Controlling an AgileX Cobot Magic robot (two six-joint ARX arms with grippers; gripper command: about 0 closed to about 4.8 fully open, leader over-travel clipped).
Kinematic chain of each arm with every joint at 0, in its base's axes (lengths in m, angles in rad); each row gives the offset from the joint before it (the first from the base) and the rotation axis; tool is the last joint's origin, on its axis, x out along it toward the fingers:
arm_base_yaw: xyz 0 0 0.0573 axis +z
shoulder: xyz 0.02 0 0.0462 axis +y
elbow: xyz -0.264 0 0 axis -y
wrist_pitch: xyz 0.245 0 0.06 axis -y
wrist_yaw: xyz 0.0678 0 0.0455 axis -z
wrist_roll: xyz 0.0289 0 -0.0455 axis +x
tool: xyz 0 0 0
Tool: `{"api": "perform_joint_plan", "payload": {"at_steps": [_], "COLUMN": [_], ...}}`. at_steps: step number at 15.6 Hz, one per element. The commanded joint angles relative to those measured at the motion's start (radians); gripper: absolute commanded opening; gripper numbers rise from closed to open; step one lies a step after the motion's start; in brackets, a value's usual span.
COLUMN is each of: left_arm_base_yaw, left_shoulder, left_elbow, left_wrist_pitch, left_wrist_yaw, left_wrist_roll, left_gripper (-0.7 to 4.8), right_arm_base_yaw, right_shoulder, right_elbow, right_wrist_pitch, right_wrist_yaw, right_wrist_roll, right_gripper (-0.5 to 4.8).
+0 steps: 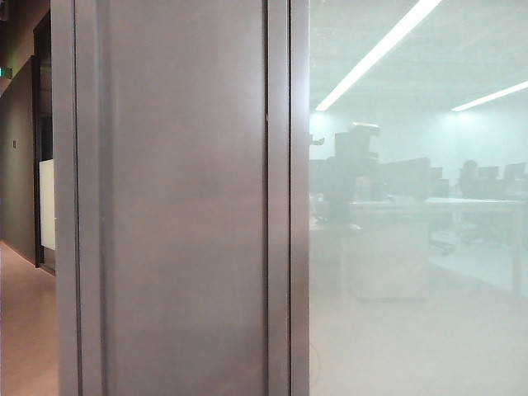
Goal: Raise the arm to find the leftmost switch on the wall and turn on the lights.
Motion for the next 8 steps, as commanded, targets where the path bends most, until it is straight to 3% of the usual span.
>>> {"api": "perform_joint_plan", "payload": {"at_steps": [1, 8], "left_arm_base_yaw": [0.002, 0.002], "left_shoulder": [-0.001, -0.001], "left_elbow": [0.002, 0.002], "left_wrist_pitch": [0.010, 0.010], "left_wrist_yaw": [0.003, 0.003], "left_wrist_roll": [0.000, 0.000], "left_gripper": [-0.05, -0.05], "right_arm_base_yaw": [0.001, 0.001], "right_shoulder": [-0.003, -0.003], "right_elbow": [0.001, 0.001], "right_wrist_pitch": [0.011, 0.012], "right_wrist_yaw": [-0.003, -0.012], "right_wrist_roll": [-0.005, 0.000], "right_gripper": [-0.01, -0.01]}}
